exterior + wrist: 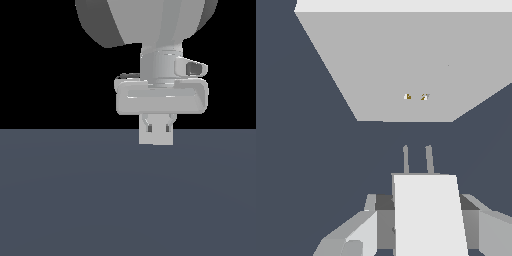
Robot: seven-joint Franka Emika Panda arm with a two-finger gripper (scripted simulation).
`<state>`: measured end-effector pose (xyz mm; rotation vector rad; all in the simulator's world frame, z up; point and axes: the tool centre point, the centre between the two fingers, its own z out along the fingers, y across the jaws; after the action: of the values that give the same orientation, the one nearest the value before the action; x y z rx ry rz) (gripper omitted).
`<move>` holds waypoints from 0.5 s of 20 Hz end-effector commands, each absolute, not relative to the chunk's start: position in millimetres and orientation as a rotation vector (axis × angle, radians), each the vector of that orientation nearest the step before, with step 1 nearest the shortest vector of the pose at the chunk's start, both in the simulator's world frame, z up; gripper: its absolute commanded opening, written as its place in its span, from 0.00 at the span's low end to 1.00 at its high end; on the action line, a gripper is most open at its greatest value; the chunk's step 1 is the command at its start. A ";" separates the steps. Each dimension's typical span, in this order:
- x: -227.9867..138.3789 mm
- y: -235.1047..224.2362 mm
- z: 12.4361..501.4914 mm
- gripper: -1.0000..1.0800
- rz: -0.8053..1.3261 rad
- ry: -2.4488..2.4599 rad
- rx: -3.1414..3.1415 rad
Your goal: Plug the charger into the wall socket.
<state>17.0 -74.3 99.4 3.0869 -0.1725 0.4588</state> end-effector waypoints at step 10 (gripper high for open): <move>23.9 -77.1 99.9 0.00 0.458 -0.179 3.086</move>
<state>21.4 -76.8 99.7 3.0866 -0.1787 0.4569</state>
